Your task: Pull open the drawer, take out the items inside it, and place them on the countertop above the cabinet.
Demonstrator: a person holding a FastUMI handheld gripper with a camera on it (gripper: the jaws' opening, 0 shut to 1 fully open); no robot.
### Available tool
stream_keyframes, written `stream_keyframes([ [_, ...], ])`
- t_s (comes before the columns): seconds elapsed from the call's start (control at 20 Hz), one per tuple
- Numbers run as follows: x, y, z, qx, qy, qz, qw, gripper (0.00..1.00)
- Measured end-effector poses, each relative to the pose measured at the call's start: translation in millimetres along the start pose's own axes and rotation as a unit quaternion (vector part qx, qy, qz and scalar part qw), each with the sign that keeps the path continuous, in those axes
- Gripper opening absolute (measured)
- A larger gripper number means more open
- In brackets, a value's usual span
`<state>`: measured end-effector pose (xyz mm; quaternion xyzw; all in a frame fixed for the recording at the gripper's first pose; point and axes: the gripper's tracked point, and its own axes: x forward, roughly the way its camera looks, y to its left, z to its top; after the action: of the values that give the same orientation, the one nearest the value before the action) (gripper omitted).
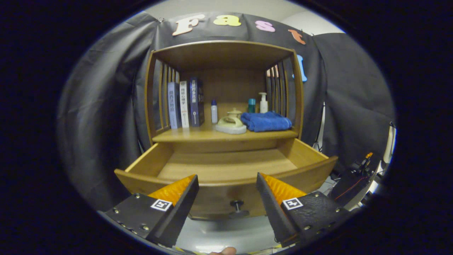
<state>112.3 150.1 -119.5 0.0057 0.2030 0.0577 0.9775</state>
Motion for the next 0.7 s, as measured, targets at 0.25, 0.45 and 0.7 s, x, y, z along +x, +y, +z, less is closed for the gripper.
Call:
stream_keyframes([
  [0.25, 20, 6, -31, -0.009, 0.047, 0.022, 0.999, 0.98],
  [0.45, 28, 5, -40, -0.012, 0.058, 0.028, 0.998, 0.98],
  [0.7, 34, 5, -37, -0.01, 0.053, 0.027, 0.998, 0.98],
])
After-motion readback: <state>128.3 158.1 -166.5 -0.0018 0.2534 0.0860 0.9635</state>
